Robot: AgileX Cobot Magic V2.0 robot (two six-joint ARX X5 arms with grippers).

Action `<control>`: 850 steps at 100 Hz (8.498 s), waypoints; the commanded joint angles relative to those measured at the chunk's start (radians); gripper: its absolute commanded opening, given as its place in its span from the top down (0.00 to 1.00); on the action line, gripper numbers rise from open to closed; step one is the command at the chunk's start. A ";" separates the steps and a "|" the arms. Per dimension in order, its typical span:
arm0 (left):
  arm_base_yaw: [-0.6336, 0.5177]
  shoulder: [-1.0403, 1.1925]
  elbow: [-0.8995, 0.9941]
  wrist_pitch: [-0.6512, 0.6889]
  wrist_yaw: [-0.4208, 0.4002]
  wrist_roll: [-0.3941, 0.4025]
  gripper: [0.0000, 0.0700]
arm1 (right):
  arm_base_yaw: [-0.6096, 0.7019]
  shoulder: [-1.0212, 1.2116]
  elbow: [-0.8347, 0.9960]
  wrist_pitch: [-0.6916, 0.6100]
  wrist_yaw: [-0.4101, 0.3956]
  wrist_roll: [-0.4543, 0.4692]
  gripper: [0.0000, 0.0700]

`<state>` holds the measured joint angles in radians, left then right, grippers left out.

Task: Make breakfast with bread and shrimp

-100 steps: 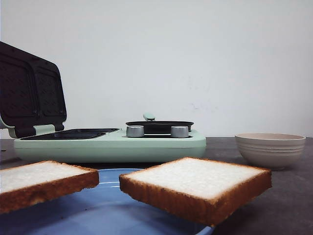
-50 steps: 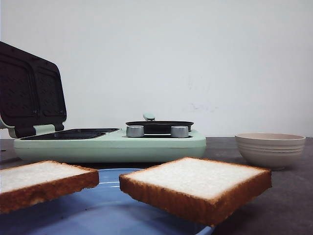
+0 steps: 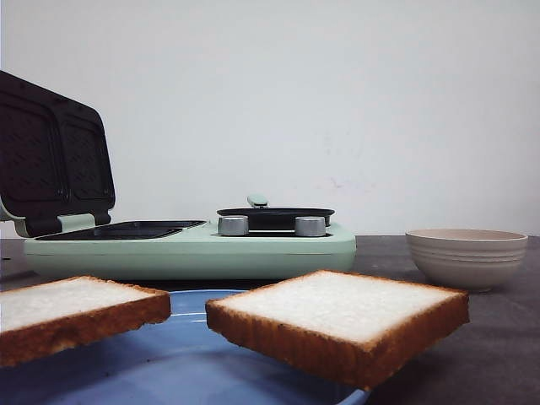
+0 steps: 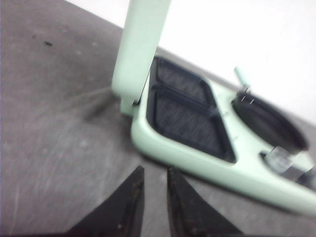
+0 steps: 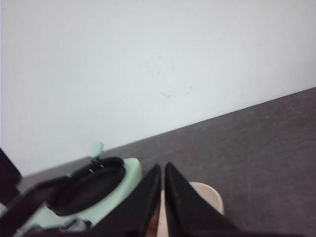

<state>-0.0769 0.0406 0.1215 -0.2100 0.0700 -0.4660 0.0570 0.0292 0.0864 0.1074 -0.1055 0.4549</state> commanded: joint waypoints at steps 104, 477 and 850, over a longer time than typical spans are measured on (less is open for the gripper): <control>-0.010 0.866 0.675 -0.554 0.334 0.172 0.32 | 0.003 0.558 0.627 -0.656 -0.411 -0.150 0.19; -0.146 1.476 1.289 -0.649 0.655 0.403 1.00 | 0.060 0.584 0.627 -0.674 -0.417 -0.199 0.22; -0.380 1.464 1.743 -0.566 -0.180 0.624 1.00 | 0.091 0.781 0.626 -0.669 -0.369 -0.254 0.22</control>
<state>-0.4538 1.5486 1.8469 -0.7540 -0.1226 0.1722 0.1440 0.8021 0.6968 -0.5644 -0.4702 0.2131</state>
